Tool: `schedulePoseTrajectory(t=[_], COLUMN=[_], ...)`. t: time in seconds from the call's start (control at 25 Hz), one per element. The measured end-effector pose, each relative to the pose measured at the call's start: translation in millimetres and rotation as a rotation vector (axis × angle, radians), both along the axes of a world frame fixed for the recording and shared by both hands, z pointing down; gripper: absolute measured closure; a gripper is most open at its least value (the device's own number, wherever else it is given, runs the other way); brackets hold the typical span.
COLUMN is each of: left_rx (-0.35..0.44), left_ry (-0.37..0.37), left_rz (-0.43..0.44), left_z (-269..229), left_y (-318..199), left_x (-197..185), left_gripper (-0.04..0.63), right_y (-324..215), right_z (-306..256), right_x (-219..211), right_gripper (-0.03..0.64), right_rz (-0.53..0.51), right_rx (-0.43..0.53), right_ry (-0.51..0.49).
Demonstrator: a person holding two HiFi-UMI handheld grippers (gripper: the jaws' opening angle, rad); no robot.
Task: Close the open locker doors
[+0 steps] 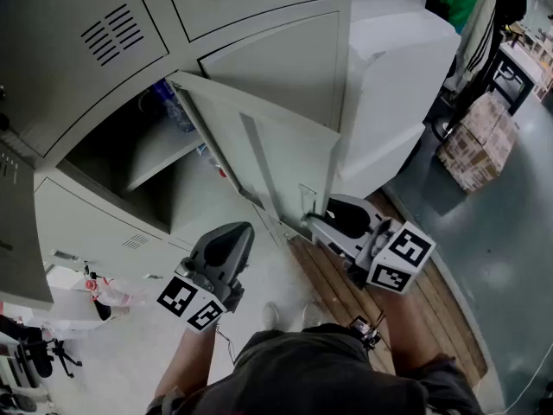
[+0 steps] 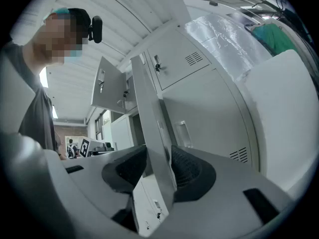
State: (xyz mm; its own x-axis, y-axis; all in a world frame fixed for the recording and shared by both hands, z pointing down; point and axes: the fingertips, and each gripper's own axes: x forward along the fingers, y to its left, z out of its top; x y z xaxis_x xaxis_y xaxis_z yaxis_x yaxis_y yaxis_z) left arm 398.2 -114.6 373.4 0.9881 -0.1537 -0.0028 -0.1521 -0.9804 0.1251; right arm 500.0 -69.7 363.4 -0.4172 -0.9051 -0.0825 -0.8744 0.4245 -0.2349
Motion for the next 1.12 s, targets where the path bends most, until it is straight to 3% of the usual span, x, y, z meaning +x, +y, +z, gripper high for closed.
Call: schedulePoseTrajectory(t=[0.44,1.12], left_rx=[-0.014,-0.007], left_ry=[-0.004,0.022], left_rz=[-0.099,-0.132], left_z=[7.6,3.5], left_y=[6.7,20.5], left_x=[-24.6,-83.1], left_gripper=[0.586,0.586], right_y=[2.1,12.2], right_z=[0.4,3.6], right_x=[-15.1,-66.8], right_gripper=[0.479,0.479], right_rz=[-0.063,-0.089], right_rx=[0.019,-0.002], right_ry=[0.031,0.05])
